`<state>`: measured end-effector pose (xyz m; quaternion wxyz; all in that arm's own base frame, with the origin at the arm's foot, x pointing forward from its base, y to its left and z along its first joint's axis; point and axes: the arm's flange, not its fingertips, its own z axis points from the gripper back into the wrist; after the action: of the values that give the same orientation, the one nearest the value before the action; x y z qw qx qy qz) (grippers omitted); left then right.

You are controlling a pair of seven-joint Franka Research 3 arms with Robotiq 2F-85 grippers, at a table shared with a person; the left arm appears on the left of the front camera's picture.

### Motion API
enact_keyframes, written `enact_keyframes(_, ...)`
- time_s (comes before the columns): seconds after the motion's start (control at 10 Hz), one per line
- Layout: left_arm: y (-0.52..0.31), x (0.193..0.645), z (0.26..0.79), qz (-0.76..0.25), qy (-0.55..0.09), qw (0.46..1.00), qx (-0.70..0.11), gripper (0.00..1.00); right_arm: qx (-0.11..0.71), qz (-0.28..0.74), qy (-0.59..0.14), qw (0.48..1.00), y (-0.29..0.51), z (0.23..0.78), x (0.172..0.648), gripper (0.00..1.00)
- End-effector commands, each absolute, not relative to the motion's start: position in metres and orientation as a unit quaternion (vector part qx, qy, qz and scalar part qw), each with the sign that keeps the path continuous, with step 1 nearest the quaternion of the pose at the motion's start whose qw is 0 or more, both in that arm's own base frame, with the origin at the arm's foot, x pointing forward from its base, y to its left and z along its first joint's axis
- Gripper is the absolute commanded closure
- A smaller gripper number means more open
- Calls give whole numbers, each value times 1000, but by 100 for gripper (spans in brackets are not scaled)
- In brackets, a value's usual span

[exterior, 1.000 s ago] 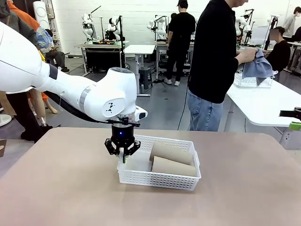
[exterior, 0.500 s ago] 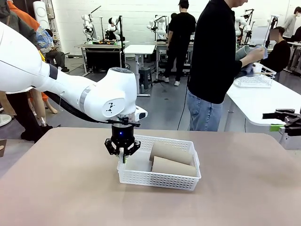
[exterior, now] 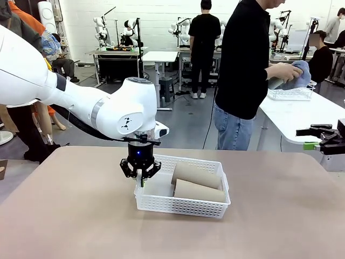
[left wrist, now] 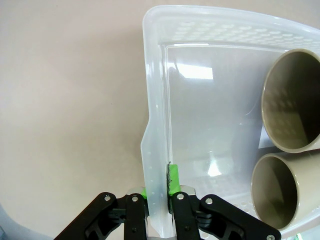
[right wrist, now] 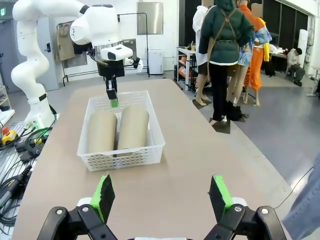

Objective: Clean and organize the cups into the basket.
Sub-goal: Pick up the Reusable plastic cup from the right side of the table and stack it inside the Organizing basket in the center of the table.

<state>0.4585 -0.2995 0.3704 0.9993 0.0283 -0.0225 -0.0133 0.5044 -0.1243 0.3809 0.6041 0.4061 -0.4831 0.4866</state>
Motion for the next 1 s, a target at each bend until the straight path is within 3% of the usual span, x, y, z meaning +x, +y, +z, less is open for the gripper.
enact_keyframes(0.0,-300,458,373,-11,-26,999,30,100,411,485,-484,601,-123,381,499,0)
enact_keyframes(0.9,-300,458,373,-11,-26,999,30,100,411,485,-484,601,-123,381,499,0)
